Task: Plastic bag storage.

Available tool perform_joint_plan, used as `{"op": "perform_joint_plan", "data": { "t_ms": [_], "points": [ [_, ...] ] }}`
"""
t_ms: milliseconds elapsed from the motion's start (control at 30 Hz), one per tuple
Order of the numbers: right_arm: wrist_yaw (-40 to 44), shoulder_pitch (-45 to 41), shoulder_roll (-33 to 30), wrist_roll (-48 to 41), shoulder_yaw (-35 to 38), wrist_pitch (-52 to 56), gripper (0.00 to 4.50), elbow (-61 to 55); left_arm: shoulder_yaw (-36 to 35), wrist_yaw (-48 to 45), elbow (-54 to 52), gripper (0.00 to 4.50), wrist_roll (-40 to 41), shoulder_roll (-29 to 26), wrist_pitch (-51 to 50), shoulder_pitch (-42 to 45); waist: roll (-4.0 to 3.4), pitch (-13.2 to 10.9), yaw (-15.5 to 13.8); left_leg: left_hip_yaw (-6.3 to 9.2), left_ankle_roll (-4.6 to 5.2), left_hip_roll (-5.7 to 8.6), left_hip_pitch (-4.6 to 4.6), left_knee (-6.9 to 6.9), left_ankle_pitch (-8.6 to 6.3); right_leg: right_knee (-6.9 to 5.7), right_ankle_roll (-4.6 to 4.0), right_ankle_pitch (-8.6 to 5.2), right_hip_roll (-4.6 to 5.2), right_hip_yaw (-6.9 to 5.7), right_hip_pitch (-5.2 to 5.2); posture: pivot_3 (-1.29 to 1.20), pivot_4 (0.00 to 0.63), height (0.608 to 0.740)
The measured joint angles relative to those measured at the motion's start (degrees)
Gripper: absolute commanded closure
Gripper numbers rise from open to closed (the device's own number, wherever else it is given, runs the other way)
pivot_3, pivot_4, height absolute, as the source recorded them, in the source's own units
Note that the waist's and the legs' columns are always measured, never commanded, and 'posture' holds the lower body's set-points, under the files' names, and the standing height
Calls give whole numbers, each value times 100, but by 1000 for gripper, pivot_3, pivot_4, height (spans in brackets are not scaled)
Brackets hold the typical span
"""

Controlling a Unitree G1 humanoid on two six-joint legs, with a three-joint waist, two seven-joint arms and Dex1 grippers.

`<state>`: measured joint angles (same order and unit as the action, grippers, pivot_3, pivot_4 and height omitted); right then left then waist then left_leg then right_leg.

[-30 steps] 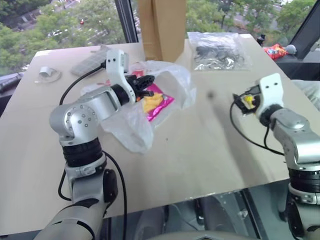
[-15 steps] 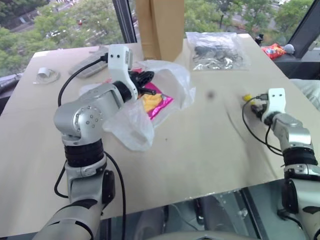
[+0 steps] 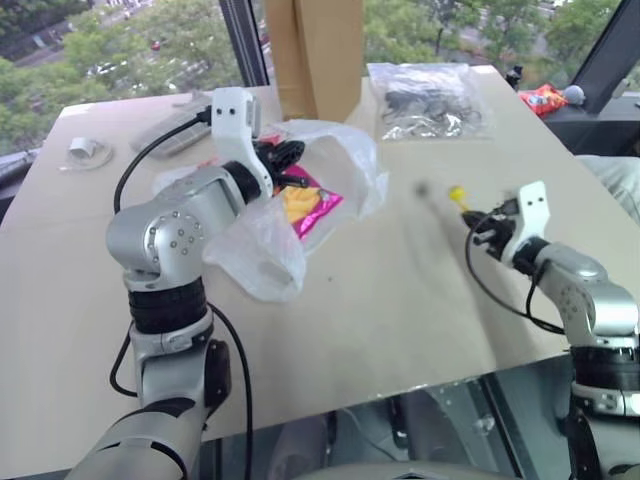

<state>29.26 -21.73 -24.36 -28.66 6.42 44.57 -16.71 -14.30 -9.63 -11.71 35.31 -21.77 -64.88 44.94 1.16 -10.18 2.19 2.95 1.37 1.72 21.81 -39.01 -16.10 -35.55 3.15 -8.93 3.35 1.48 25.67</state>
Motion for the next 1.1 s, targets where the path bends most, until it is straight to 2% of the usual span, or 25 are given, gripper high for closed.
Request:
{"op": "perform_joint_plan", "data": {
  "t_ms": [133, 267, 333, 433, 533, 567, 633, 667, 700, 800, 933, 1067, 1100],
  "points": [
    [-253, -386, 462, -184, -912, 689, 4470, -664, -26, -53, 26, 4500, 11, -24, 16, 43, 0, 0, 3, 3, 12, 3, 0, -11, -7, -8, 0, 0, -2, -2, -1, 0, 150, 740],
    [-442, -1170, 1012, 310, -1907, 627, 4470, -56, -57, -158, 8, 4500, 96, -90, 2, 170, 0, 0, 3, 3, -8, 5, 0, -16, 5, -11, -2, 0, -4, -2, 0, 0, 150, 740],
    [-446, -1580, 1347, 669, -2308, 343, 4470, 628, -102, -181, -18, 4500, 104, -158, -38, 203, 0, 0, -3, 8, -9, 5, 1, -15, 5, -11, -3, 1, -4, -5, 0, 0, 150, 740],
    [-335, -2646, 2315, 1340, -2769, -737, 4470, 2834, -131, -184, -155, 4500, 202, -193, -163, 225, 2, -2, 54, -1, -11, 3, -1, -11, 6, -19, -6, 3, -7, 3, 8, 0, 150, 740],
    [-35, -3403, 3206, 1695, -2926, -1810, 4470, 4528, -155, -145, -396, 4500, 271, -156, -176, 232, 2, -2, 55, 9, -18, -3, -1, 1, 8, -12, -9, 3, -15, 0, 12, 0, 150, 740],
    [77, -3520, 3222, 1734, -3025, -2179, 4470, 4869, -171, -104, -425, 4500, 247, -166, -189, 244, 2, -2, 33, 15, -19, -2, 1, 6, 8, -4, -9, 2, -12, -5, 11, 0, 150, 740],
    [175, -3855, 3268, 1996, -2988, -2970, 3720, 5840, -245, -14, -475, 4500, 247, -151, -244, 67, 8, 1, -14, 42, -18, 5, 22, 5, 7, 23, -7, 3, 14, -35, 7, 0, 150, 740],
    [175, -3855, 3268, 2006, -2987, -2995, 3720, 5862, -245, -12, -476, 4500, 247, -151, -246, 58, 8, 1, -15, 43, -18, 6, 23, 5, 7, 23, -6, 3, 17, -37, 7, 0, 150, 740],
    [176, -3853, 3265, 2113, -2997, -3159, 3024, 5963, -258, 1, -533, 4500, 247, -157, -253, -14, 6, 0, -7, 43, -17, 8, 27, 5, 7, 23, -6, 3, 21, -38, 9, 0, 150, 740],
    [168, -3490, 3148, 2289, -2960, -3270, 1989, 5485, -272, -14, -637, 4500, 244, -187, -227, -179, 6, 0, 15, 50, -19, 7, 31, 18, 7, 16, -7, 2, 20, -49, 14, 0, 150, 740],
    [295, -2575, 2616, 2300, -2921, -2819, 1989, 3894, -182, -60, -640, 4500, 188, -254, -175, -342, 5, -1, 12, 53, -20, 9, 32, 30, 8, 19, -7, 2, 20, -53, 16, 0, 150, 740],
    [292, -1845, 1986, 2114, -2609, -1886, 1989, 1899, -93, -237, -527, 4500, 110, -279, 187, -460, 5, 0, 6, 48, -20, 12, 27, 29, 8, 38, -7, 2, 19, -51, 14, 0, 150, 740],
    [294, -1625, 1792, 1991, -2499, -1520, 1718, 1301, -74, -345, -496, 4500, 51, -273, 435, -508, 5, 0, -1, 48, -20, 12, 27, 29, 8, 38, -7, 2, 18, -52, 14, 0, 150, 740]
  ]
}}
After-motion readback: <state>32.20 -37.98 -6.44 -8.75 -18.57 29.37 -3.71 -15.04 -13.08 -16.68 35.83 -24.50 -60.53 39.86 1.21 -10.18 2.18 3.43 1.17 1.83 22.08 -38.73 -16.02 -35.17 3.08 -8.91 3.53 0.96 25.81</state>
